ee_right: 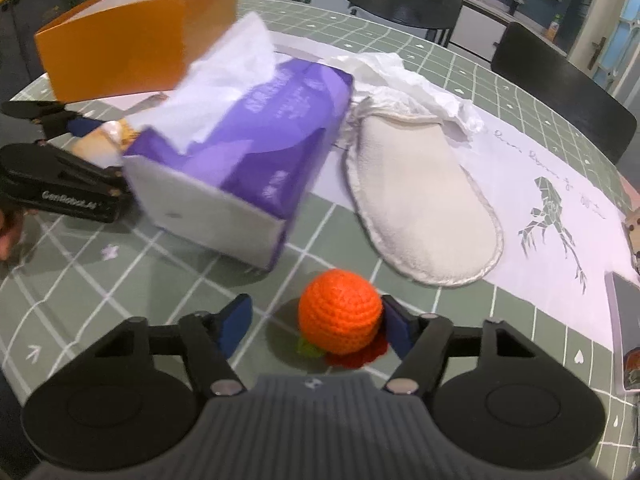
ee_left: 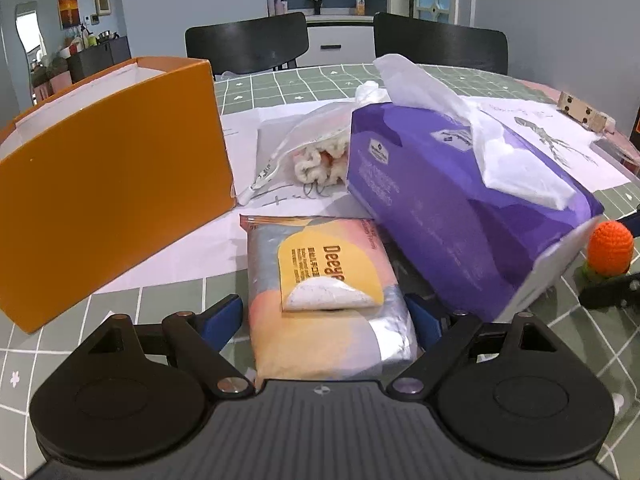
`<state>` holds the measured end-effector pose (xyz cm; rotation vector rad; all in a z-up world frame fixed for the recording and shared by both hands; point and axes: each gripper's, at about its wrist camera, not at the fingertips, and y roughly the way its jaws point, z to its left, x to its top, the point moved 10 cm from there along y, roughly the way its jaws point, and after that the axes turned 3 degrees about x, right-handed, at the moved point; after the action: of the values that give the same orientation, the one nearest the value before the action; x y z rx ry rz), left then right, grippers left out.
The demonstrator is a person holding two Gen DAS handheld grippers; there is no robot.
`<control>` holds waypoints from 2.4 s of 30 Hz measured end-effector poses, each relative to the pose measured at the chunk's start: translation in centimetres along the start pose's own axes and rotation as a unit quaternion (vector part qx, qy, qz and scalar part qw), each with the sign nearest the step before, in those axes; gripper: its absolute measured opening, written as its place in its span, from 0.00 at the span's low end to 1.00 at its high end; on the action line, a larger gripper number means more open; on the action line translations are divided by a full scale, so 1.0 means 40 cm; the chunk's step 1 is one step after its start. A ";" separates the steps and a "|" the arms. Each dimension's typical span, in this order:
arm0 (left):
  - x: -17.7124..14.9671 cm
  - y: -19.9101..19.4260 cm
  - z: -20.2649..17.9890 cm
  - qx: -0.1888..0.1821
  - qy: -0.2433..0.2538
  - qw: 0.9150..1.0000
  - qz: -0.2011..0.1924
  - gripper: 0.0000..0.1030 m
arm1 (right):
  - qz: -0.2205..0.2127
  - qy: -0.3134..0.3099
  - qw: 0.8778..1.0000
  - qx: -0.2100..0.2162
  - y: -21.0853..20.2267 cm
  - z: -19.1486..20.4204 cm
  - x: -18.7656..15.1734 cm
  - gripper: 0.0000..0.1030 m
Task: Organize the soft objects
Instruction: 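Grasp the Deeyeo wipe pack with the left tool while the right tool grasps the orange knitted ball, then carry the wipe pack and orange ball over the orange box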
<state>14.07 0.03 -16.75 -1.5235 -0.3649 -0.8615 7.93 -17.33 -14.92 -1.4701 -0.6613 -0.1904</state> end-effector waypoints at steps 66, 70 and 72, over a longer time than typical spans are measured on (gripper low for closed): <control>-0.059 -0.192 0.109 -0.037 0.000 0.998 -0.045 0.65 | -0.004 0.013 0.999 0.036 -0.032 0.004 -0.004 0.41; -0.063 -0.213 0.139 -0.030 -0.003 0.998 -0.049 0.65 | 0.004 -0.014 0.999 0.041 -0.036 0.043 -0.009 0.41; -0.065 -0.225 0.155 -0.026 -0.005 0.998 -0.053 0.65 | 0.007 -0.021 0.999 0.047 -0.039 0.061 -0.010 0.41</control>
<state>8.06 8.10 -11.74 -1.5683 -0.4359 -0.9541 6.09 -15.29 -13.89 -1.3905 -0.6853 -0.1151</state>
